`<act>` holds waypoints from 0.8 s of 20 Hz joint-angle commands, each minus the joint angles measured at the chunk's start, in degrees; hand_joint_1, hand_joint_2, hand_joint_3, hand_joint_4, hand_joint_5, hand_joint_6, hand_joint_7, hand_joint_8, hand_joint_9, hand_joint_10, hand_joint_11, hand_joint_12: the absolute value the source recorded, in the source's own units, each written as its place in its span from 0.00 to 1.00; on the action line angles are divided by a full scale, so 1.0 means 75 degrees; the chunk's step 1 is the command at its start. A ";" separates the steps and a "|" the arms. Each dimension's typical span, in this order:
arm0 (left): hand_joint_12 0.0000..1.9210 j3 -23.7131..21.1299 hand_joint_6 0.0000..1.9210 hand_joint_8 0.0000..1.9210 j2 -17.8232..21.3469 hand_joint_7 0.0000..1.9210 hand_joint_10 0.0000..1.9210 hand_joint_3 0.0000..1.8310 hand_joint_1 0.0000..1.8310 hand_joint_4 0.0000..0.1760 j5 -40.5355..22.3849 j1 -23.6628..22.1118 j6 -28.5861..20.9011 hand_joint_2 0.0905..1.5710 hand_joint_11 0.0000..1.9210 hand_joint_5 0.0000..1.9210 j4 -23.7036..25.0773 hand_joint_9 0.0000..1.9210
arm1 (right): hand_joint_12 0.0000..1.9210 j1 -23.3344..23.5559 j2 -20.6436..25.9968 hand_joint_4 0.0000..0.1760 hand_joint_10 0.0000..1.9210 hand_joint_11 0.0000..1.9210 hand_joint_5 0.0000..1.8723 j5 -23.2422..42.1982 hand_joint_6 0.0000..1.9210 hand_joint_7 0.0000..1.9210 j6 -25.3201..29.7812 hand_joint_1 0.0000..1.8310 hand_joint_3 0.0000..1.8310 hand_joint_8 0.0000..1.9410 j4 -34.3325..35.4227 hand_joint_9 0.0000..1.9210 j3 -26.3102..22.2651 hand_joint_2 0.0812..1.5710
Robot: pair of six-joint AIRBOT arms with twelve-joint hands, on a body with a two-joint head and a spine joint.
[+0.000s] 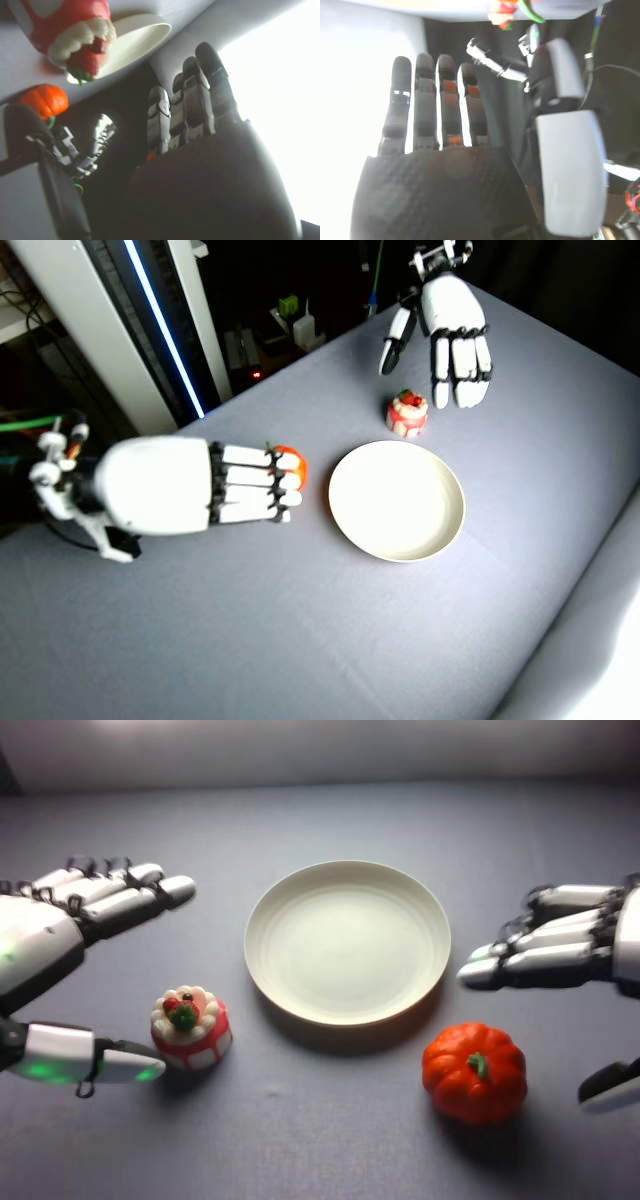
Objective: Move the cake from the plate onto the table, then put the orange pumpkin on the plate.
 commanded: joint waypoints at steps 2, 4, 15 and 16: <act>0.19 -0.0077 0.00 0.00 0.0148 0.02 0.00 0.00 0.46 0.66 -0.1796 0.0233 -0.0024 0.50 0.00 0.05 -0.0483 0.03 | 0.67 0.0272 -0.0128 0.00 0.02 0.10 0.18 0.0384 0.00 0.21 0.0429 0.48 0.00 0.00 -0.0113 0.29 0.0153 0.54; 0.13 -0.0222 0.00 0.00 0.0268 0.01 0.00 0.00 0.47 0.64 -0.2600 0.0682 -0.0025 0.54 0.00 0.04 -0.0965 0.01 | 0.62 0.0648 -0.0372 0.00 0.01 0.13 0.21 0.0070 0.00 0.25 0.0960 0.49 0.00 0.00 -0.0971 0.33 0.0319 0.52; 0.39 -0.0351 0.00 0.00 0.0305 0.07 0.00 0.00 0.51 0.54 -0.3270 0.1200 -0.0086 0.52 0.00 0.10 -0.1401 0.07 | 0.97 0.1260 -0.1231 0.00 0.94 0.59 0.44 -0.0832 0.53 0.33 0.1712 0.65 0.00 0.82 -0.2846 0.46 0.0728 0.76; 0.39 -0.0352 0.00 0.00 0.0302 0.07 0.00 0.00 0.52 0.49 -0.3280 0.1235 -0.0104 0.51 0.00 0.11 -0.1424 0.07 | 0.99 0.1265 -0.1232 0.00 0.99 0.64 0.40 -0.0821 0.60 0.36 0.1712 0.65 0.01 0.87 -0.2793 0.51 0.0732 0.79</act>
